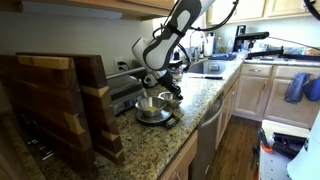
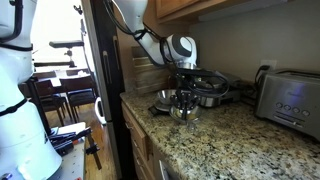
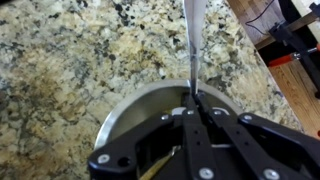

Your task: Use the spoon to put some sugar into the other bowl

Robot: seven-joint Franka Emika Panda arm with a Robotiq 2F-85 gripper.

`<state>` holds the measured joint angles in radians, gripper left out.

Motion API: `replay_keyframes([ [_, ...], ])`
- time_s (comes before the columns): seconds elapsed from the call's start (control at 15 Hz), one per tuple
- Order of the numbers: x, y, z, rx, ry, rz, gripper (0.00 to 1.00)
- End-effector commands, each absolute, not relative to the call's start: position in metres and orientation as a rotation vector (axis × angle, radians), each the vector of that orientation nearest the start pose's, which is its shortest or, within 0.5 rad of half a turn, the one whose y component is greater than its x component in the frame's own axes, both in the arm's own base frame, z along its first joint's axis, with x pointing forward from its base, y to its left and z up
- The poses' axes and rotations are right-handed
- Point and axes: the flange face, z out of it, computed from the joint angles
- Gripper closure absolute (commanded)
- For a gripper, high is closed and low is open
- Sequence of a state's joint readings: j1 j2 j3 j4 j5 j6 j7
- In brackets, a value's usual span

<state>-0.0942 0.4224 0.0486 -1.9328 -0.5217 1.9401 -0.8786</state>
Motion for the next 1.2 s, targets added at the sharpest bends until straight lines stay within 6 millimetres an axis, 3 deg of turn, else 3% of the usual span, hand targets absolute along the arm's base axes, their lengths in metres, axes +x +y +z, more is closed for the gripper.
replay_keyframes([
  [0.0,0.573,-0.056,0.268,-2.708,-1.687,0.860,0.97],
  [0.6,0.576,-0.046,0.297,-2.721,-1.622,0.842,0.96],
  [1.13,0.571,-0.051,0.308,-2.749,-1.533,0.763,0.96],
])
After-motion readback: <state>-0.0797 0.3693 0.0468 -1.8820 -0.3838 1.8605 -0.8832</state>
